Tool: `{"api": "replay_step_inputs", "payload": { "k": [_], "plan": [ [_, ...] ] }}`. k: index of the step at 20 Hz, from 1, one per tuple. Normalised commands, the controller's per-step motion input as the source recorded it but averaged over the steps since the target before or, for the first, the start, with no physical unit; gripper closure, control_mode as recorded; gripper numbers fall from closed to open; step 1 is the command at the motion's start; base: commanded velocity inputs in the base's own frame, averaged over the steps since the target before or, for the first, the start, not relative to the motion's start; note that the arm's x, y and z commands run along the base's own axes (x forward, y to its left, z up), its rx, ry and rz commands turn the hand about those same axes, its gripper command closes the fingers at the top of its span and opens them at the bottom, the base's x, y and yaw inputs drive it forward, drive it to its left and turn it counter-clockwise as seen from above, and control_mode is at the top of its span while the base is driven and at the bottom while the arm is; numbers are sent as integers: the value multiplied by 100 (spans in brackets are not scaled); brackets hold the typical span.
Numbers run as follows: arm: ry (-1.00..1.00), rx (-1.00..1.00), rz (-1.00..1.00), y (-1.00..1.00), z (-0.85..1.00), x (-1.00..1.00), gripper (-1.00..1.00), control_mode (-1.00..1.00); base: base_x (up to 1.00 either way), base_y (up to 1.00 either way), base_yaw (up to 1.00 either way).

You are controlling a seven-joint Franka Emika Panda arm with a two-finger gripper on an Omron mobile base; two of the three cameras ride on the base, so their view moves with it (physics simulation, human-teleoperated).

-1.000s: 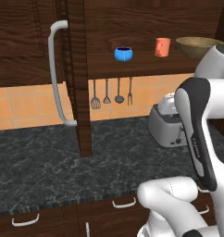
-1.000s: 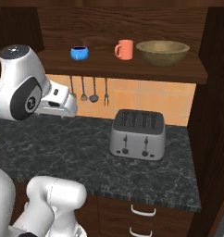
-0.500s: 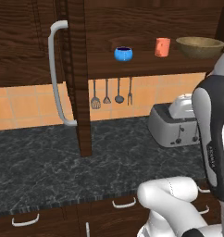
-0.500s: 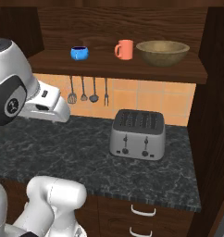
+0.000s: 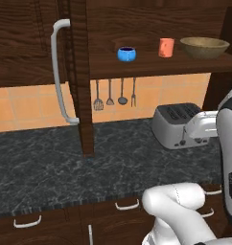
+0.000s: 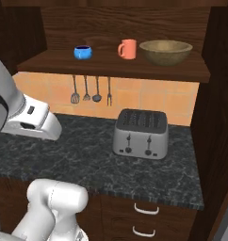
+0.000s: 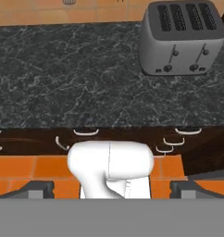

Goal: Gather all objects into one cabinet and sort the glasses and bowls to opposite sides.

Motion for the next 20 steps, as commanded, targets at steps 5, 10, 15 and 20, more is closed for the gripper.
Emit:
{"api": "replay_step_inputs", "payload": {
  "k": [5,10,15,20],
  "plan": [
    [0,0,0,0,0,0,-100,100,-94,34,13],
    [0,0,0,0,0,0,-100,100,-74,19,41],
    [0,0,0,0,0,0,-100,100,-41,0,83],
    [0,0,0,0,0,0,-100,100,-16,0,84]
  ]
}}
